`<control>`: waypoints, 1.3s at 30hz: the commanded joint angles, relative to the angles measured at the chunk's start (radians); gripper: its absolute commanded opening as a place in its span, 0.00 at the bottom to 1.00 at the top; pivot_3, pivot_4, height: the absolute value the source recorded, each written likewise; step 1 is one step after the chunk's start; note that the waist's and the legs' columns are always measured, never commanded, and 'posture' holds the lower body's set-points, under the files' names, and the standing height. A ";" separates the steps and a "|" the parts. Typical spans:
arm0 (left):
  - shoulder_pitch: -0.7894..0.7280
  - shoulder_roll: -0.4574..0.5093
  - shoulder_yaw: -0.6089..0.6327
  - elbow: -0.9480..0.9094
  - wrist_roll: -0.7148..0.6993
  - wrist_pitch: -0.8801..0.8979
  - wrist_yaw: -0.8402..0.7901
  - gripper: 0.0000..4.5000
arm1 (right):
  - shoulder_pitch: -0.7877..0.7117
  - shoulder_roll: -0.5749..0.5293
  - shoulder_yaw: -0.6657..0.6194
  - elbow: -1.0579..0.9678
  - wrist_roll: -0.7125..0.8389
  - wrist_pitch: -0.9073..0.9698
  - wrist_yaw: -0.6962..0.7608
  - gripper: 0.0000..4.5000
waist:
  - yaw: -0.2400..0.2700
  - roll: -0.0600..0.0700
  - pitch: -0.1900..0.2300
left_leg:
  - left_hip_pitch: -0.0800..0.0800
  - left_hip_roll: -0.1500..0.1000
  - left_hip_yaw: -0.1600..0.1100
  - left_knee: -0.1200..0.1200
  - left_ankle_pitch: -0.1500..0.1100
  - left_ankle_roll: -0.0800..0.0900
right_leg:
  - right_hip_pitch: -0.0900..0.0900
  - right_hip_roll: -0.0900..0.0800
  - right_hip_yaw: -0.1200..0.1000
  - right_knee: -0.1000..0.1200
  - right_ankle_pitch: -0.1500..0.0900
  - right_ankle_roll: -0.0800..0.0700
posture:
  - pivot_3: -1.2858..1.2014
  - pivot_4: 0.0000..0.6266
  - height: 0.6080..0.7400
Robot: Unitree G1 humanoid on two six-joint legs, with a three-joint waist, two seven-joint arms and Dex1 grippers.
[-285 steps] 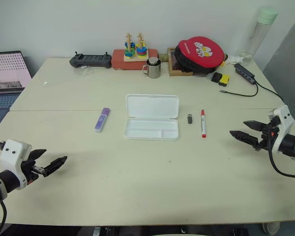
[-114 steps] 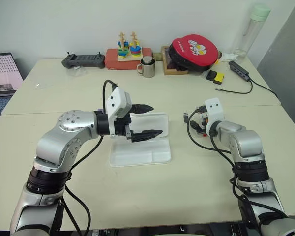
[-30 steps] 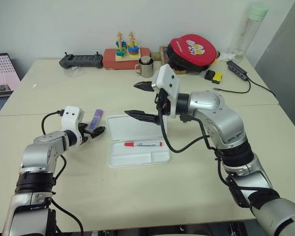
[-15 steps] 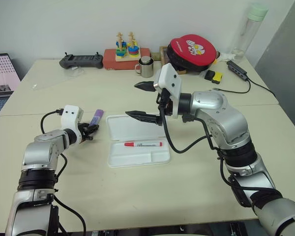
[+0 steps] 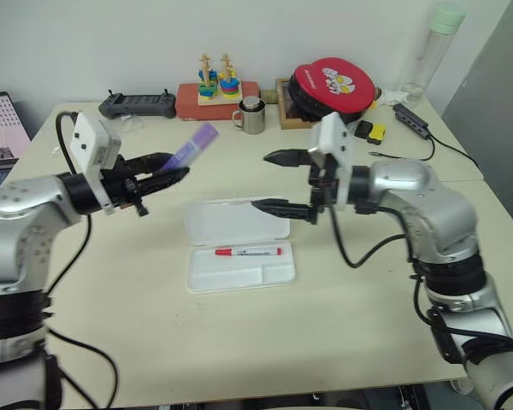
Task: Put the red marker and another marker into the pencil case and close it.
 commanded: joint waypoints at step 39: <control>-0.023 -0.181 -0.239 -0.043 0.136 -0.063 -0.064 1.00 | 0.095 -0.112 0.146 -0.084 -0.115 0.104 -0.158 1.00 | 0.030 -0.004 0.002 | -0.002 0.002 0.001 0.003 0.000 0.000 | -0.001 0.002 -0.002 0.002 0.000 0.000 | 0.52 0.24 1.00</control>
